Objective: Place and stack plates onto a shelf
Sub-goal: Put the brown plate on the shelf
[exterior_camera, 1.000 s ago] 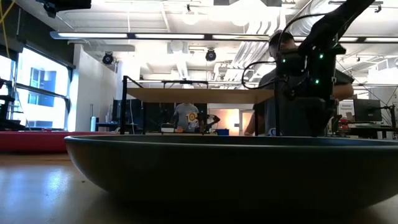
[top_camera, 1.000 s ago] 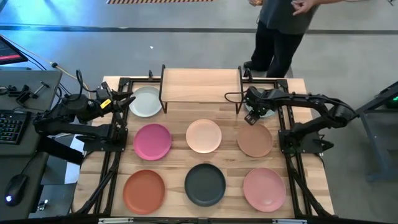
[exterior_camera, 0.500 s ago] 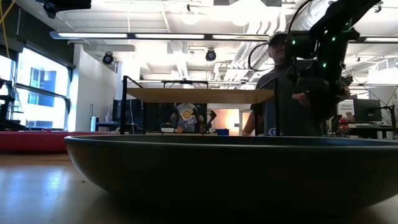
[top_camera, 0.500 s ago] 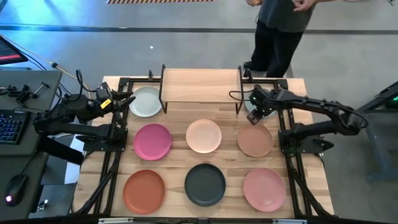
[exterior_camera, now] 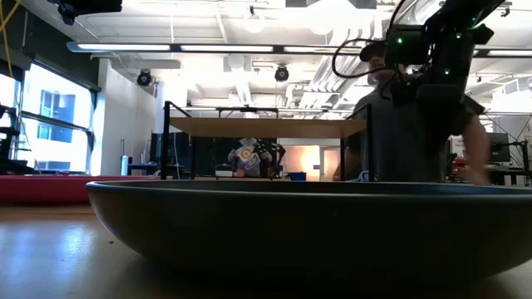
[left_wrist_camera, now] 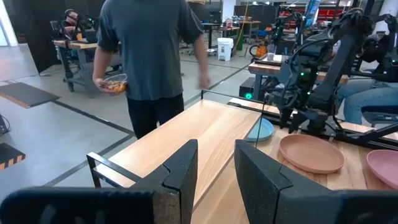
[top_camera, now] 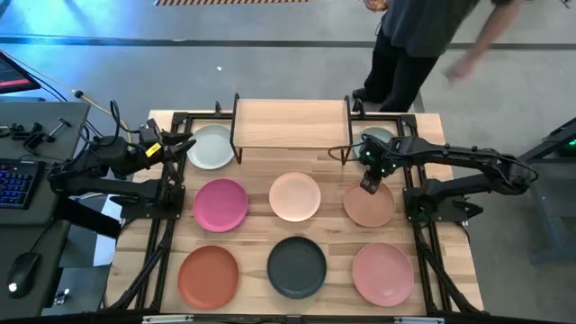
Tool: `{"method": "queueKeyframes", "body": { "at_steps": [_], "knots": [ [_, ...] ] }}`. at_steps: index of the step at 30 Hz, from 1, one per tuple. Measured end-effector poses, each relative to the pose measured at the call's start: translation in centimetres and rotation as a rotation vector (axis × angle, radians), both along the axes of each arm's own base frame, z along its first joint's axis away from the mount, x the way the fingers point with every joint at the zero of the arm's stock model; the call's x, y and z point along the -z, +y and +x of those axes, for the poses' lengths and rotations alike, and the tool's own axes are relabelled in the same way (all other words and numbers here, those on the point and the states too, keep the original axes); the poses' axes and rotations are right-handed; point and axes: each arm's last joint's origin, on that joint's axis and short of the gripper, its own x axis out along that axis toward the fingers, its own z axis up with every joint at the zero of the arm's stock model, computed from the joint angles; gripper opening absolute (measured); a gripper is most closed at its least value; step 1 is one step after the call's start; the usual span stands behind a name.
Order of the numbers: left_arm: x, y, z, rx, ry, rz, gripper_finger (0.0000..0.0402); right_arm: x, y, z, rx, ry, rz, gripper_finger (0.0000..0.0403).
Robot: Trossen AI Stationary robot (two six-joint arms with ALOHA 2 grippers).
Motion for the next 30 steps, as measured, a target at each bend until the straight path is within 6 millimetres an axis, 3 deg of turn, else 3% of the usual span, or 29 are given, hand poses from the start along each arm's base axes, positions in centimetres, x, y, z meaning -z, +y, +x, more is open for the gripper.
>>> {"method": "queueKeyframes", "body": {
  "at_steps": [15, 22, 30],
  "knots": [
    [0.0, 0.0, 0.0, 0.0, 0.006, 0.01, 0.0096, -0.4, 3.3, 3.4, -0.515, -0.181, -0.122, 0.0138],
    [0.0, 0.0, 0.0, 0.001, 0.005, 0.008, 0.0096, 1.4, 3.2, 4.3, -0.688, -0.087, -0.149, 0.0138],
    [0.0, 0.0, 0.0, 0.001, 0.003, 0.004, 0.0096, 3.5, 2.8, 5.4, -0.75, 0.03, -0.201, 0.0138]
  ]
}}
